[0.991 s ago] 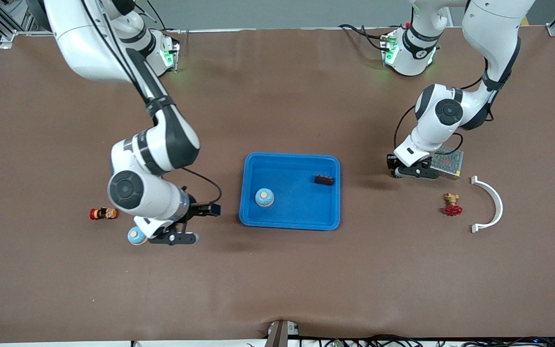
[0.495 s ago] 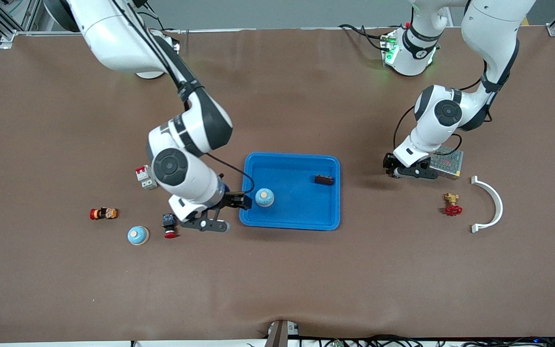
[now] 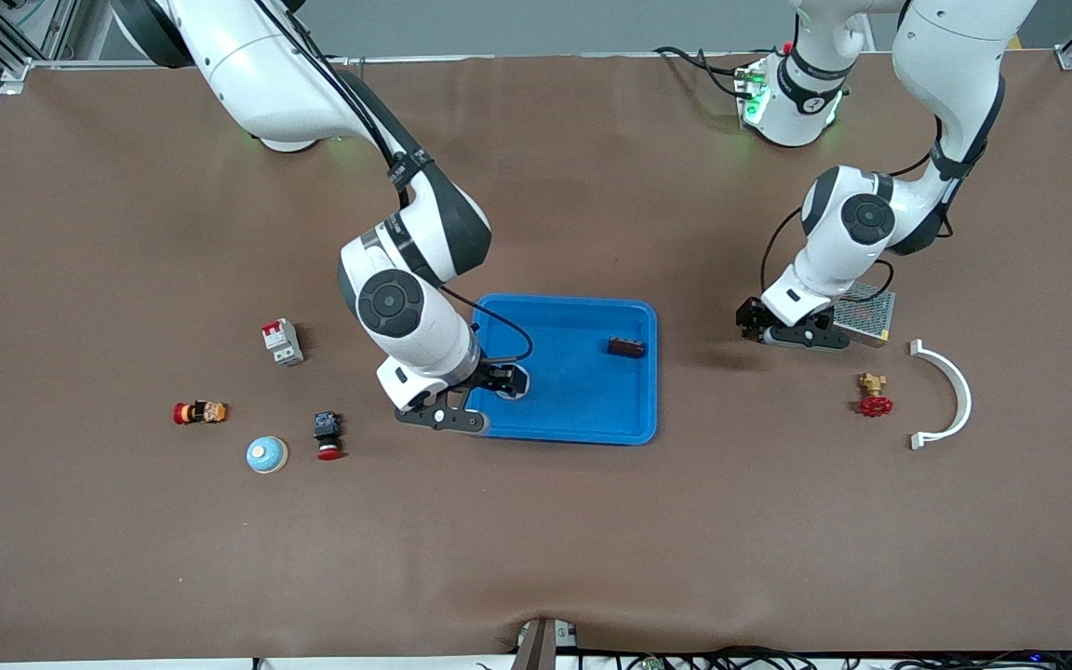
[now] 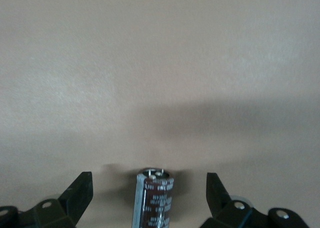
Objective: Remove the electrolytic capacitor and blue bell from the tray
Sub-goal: 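Lower the capacitor beside the power supply while the right gripper returns to the tray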
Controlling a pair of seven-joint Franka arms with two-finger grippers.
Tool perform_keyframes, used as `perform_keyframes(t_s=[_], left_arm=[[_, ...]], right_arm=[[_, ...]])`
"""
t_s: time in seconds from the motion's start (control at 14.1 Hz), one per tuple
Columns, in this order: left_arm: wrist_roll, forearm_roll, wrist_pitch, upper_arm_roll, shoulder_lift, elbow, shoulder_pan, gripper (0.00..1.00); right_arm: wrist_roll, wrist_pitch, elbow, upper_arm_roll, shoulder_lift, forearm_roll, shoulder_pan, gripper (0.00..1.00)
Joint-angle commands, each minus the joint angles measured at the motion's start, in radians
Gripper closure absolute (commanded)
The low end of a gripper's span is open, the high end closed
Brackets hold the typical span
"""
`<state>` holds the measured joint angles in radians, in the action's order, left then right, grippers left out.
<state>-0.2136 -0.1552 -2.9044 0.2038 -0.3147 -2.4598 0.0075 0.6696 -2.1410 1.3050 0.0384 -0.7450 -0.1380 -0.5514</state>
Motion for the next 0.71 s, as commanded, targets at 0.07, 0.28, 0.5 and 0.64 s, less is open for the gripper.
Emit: perform_keyframes(t_s=[0.07,0.28,0.5,0.64], left_arm=[[-0.123,0.003,0.105,0.009,0.045,0.041,0.006,0.0],[-0.346,0.002,0.236,0.048,0.066,0.119,-0.001,0.0],[-0.652,0.006,0.352,0.104,0.066,0.215,-0.001,0.0],[-0.835,0.006,0.355,0.131,0.065,0.237,-0.001,0.0]], right_arm=[[0.022,-0.027,-0.001,-0.014,-0.033,0.026,-0.033,0.0],[0.022,-0.042,0.0,-0.014,-0.054,0.057,-0.035,0.0],[0.022,-0.068,0.0,-0.012,-0.076,0.061,-0.045,0.0],[0.024,-0.073,0.0,-0.012,-0.086,0.06,-0.047,0.0]])
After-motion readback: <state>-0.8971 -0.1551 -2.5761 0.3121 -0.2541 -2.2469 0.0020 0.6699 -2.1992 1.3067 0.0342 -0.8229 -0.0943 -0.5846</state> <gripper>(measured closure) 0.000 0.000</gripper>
